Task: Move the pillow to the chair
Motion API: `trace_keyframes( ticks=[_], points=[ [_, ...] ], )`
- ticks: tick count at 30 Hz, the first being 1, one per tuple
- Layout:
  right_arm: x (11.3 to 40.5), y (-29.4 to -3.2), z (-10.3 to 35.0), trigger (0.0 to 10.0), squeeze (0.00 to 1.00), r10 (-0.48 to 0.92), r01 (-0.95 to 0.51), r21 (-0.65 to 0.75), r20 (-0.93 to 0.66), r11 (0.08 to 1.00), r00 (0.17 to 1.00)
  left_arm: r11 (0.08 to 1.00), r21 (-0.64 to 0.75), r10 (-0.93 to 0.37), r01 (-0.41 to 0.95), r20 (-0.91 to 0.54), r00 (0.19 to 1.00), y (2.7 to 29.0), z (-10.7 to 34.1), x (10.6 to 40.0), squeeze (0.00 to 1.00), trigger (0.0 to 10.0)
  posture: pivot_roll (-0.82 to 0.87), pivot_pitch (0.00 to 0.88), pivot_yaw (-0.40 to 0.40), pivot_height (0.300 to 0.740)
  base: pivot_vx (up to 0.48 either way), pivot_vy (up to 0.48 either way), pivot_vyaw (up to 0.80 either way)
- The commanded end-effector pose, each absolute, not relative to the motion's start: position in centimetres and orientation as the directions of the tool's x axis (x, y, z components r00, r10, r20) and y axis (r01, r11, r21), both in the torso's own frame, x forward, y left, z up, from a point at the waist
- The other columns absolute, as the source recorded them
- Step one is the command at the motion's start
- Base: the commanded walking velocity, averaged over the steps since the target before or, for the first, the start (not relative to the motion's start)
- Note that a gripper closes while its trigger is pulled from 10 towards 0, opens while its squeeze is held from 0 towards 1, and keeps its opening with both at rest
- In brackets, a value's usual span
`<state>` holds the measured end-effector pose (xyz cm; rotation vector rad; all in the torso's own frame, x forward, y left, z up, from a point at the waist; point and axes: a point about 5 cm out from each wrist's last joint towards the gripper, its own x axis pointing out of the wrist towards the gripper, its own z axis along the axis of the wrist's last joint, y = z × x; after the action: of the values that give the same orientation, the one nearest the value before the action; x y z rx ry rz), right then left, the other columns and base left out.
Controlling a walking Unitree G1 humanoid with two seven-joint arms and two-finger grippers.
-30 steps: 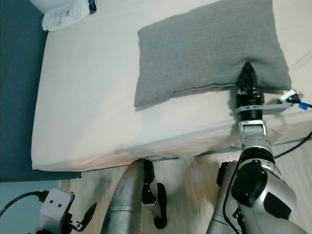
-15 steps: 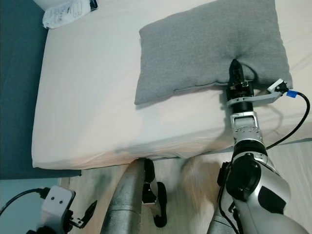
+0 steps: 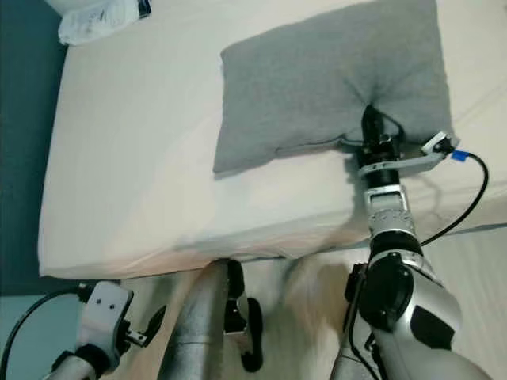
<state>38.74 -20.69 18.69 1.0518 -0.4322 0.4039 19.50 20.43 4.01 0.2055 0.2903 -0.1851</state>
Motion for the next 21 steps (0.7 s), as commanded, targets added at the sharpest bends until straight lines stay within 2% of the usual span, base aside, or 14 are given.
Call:
trace_keyframes(
  ticks=[1, 2, 3, 4, 5, 6, 9, 11, 13, 17, 21],
  points=[
    [38.5, -18.2, 16.5, 0.0, 0.0, 0.212, -0.498, 0.756, 0.452, 0.425, 0.866, 0.97, 0.175, -0.099, 0.17, -0.356, 0.929, 21.4, 2.7, 18.5, 0.0, 10.0, 0.15, 0.389, 0.174, 0.587, 0.0, 0.0, 0.0],
    [38.5, -16.7, 16.1, 0.0, 0.0, 0.253, -0.506, 0.755, 0.438, 0.418, 0.863, 0.972, 0.173, -0.091, 0.159, -0.346, 0.934, 21.4, 2.7, 18.9, 0.0, 10.0, 0.15, 0.377, 0.164, 0.587, 0.0, 0.0, 0.0],
    [38.5, -16.7, 16.1, 0.0, 0.0, 0.253, -0.506, 0.755, 0.438, 0.418, 0.863, 0.972, 0.173, -0.091, 0.159, -0.346, 0.934, 21.4, 2.7, 18.9, 0.0, 10.0, 0.15, 0.377, 0.164, 0.587, 0.0, 0.0, 0.0],
    [38.0, -12.5, 14.9, 0.0, 0.0, 0.392, -0.552, 0.741, 0.411, 0.382, 0.823, 0.976, 0.165, -0.082, 0.141, -0.321, 0.944, 21.1, 2.7, 20.2, 0.0, 10.0, 0.12, 0.34, 0.127, 0.587, 0.0, 0.0, 0.0],
    [37.6, -10.8, 14.5, 0.0, 0.0, 0.458, -0.58, 0.726, 0.401, 0.37, 0.794, 0.978, 0.159, -0.079, 0.133, -0.31, 0.948, 20.9, 2.7, 20.6, 0.0, 10.0, 0.12, 0.34, 0.127, 0.587, 0.0, 0.0, 0.0],
    [37.6, -10.8, 14.5, 0.0, 0.0, 0.458, -0.58, 0.726, 0.401, 0.37, 0.794, 0.978, 0.159, -0.079, 0.133, -0.31, 0.948, 20.9, 2.7, 20.6, 0.0, 10.0, 0.12, 0.34, 0.127, 0.587, 0.0, 0.0, 0.0],
    [36.0, -6.6, 13.3, 0.0, 0.0, 0.608, -0.659, 0.7, 0.404, 0.276, 0.683, 0.987, 0.13, -0.058, 0.098, -0.279, 0.958, 20.2, 2.4, 22.1, 0.0, 10.0, 0.08, 0.286, 0.069, 0.587, 0.0, 0.0, 0.0],
    [35.2, -5.2, 12.6, 0.0, 0.0, 0.664, -0.67, 0.704, 0.387, 0.236, 0.64, 0.99, 0.114, -0.048, 0.081, -0.266, 0.963, 19.7, 2.2, 23.0, 0.0, 10.0, 0.07, 0.244, 0.034, 0.587, 0.0, 0.0, 0.0],
    [34.9, -4.8, 12.3, 0.0, 0.0, 0.684, -0.67, 0.704, 0.371, 0.234, 0.628, 0.991, 0.11, -0.045, 0.076, -0.261, 0.964, 19.5, 2.1, 23.3, 0.0, 10.0, 0.07, 0.236, 0.029, 0.587, 0.0, 0.0, 0.0],
    [33.4, -3.4, 9.9, 0.0, 0.0, 0.786, -0.663, 0.698, 0.238, 0.27, 0.571, 0.997, 0.073, 0.005, 0.014, -0.256, 0.967, 19.5, 1.6, 24.1, 0.0, 10.0, 0.03, 0.174, -0.018, 0.587, 0.0, 0.0, 0.0],
    [32.5, -3.3, 8.9, 0.0, 0.0, 0.813, -0.666, 0.697, 0.208, 0.268, 0.544, 0.997, 0.073, 0.03, -0.011, -0.263, 0.964, 19.7, 1.2, 24.5, 0.0, 10.0, 0.03, 0.152, -0.032, 0.591, 0.0, 0.0, 0.0]
  ],
)
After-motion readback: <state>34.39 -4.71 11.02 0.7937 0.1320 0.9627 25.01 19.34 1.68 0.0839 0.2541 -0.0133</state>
